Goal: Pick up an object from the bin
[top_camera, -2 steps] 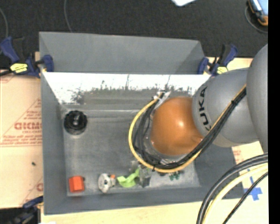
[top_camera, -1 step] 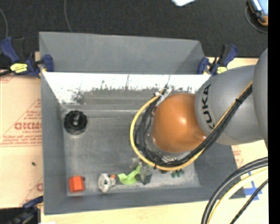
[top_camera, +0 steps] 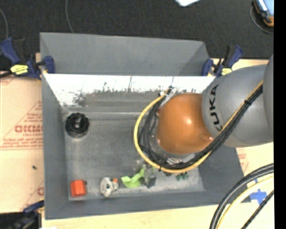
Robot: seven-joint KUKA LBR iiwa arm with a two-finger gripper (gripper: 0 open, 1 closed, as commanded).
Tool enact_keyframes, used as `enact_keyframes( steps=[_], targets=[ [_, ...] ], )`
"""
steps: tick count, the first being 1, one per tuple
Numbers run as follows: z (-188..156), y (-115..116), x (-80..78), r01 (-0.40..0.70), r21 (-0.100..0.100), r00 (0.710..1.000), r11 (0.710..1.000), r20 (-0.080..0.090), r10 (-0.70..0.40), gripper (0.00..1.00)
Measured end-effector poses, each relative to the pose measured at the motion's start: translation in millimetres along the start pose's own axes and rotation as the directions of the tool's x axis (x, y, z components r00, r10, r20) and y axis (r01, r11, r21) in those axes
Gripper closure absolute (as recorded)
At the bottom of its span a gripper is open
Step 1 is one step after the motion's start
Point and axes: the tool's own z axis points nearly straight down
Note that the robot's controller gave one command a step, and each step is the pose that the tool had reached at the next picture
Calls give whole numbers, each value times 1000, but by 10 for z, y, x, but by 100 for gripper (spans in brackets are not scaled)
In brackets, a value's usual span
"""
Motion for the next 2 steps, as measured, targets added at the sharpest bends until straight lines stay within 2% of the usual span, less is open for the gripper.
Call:
enact_keyframes(
  steps=[2],
  targets=[
    [-122,-5,-6,-2,1,1000,1000,2,2,100]
  ],
)
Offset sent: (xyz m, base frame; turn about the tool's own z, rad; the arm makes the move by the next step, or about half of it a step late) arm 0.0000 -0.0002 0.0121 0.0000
